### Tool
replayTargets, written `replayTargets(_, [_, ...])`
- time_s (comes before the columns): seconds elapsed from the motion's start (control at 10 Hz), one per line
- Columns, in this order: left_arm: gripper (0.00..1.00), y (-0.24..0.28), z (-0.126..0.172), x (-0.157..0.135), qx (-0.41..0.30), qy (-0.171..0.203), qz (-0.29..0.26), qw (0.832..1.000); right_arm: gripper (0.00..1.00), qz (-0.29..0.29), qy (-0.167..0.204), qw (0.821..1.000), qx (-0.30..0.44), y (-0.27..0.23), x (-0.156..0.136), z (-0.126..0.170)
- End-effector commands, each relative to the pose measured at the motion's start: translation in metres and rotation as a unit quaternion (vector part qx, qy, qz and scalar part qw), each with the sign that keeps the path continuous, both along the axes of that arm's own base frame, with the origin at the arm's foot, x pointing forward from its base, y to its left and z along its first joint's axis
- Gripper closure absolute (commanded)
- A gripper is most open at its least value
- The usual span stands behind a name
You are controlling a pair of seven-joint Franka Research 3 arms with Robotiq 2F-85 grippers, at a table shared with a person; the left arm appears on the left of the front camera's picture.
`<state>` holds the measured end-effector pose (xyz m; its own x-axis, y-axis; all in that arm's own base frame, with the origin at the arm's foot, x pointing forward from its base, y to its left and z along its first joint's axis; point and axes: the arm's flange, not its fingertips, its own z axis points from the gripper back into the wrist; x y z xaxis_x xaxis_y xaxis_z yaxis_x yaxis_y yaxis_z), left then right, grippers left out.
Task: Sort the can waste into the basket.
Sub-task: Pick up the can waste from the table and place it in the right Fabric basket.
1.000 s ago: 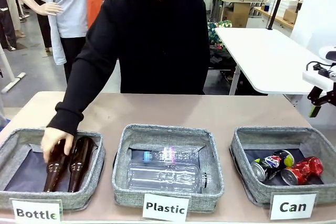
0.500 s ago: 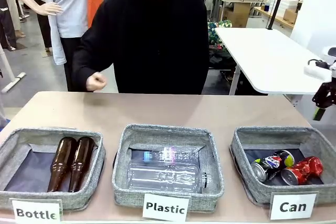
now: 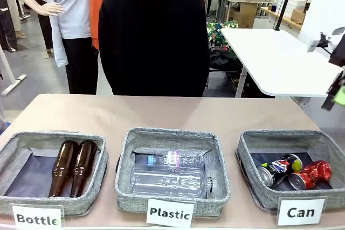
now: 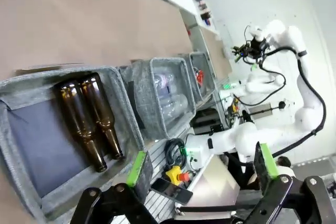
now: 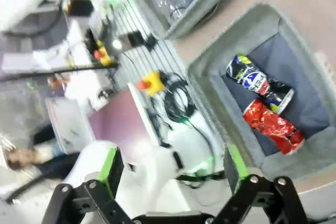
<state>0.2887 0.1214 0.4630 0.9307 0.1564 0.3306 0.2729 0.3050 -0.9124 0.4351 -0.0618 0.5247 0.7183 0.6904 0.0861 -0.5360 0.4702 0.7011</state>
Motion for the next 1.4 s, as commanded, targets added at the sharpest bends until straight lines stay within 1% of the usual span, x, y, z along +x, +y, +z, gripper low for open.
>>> replayTargets(0.0, [0.0, -0.001, -0.008, 0.004, 0.011, -0.005, 0.011, 1.0, 0.0, -0.67, 0.137, 0.596, 0.42, -0.019, 0.013, 0.0])
replayTargets(0.1, [0.0, 0.004, -0.014, 0.008, 0.008, -0.014, 0.015, 1.0, 0.0, -0.745, 0.082, 0.518, 0.412, -0.017, 0.013, -0.001])
replayTargets(0.2, [0.0, 0.009, -0.021, 0.012, -0.001, -0.015, 0.023, 1.0, 0.0, -0.784, 0.029, 0.473, 0.401, -0.011, 0.011, 0.0])
replayTargets(0.3, [0.0, 0.013, -0.027, 0.012, -0.012, -0.014, 0.027, 0.999, 0.0, -0.797, 0.01, 0.456, 0.396, -0.007, 0.011, -0.001])
replayTargets(0.4, [0.0, 0.014, -0.031, 0.014, 0.003, -0.025, 0.026, 0.999, 0.0, -0.799, 0.007, 0.459, 0.387, -0.004, 0.015, -0.002])
replayTargets(0.5, [0.0, 0.014, -0.031, 0.015, 0.007, -0.027, 0.025, 0.999, 0.0, -0.8, 0.015, 0.47, 0.374, -0.001, 0.019, -0.003])
replayTargets(0.6, [0.0, 0.015, -0.034, 0.017, 0.008, -0.02, 0.045, 0.999, 0.0, -0.796, 0.021, 0.518, 0.312, 0.003, 0.024, -0.007])
replayTargets(0.7, [0.0, 0.016, -0.03, 0.012, 0.007, -0.006, 0.025, 1.0, 0.0, -0.421, 0.158, 0.88, 0.151, -0.025, 0.027, -0.003])
replayTargets(1.3, [0.0, 0.016, -0.03, 0.012, 0.007, -0.006, 0.025, 1.0, 0.0, -0.421, 0.158, 0.88, 0.151, -0.025, 0.027, -0.003])
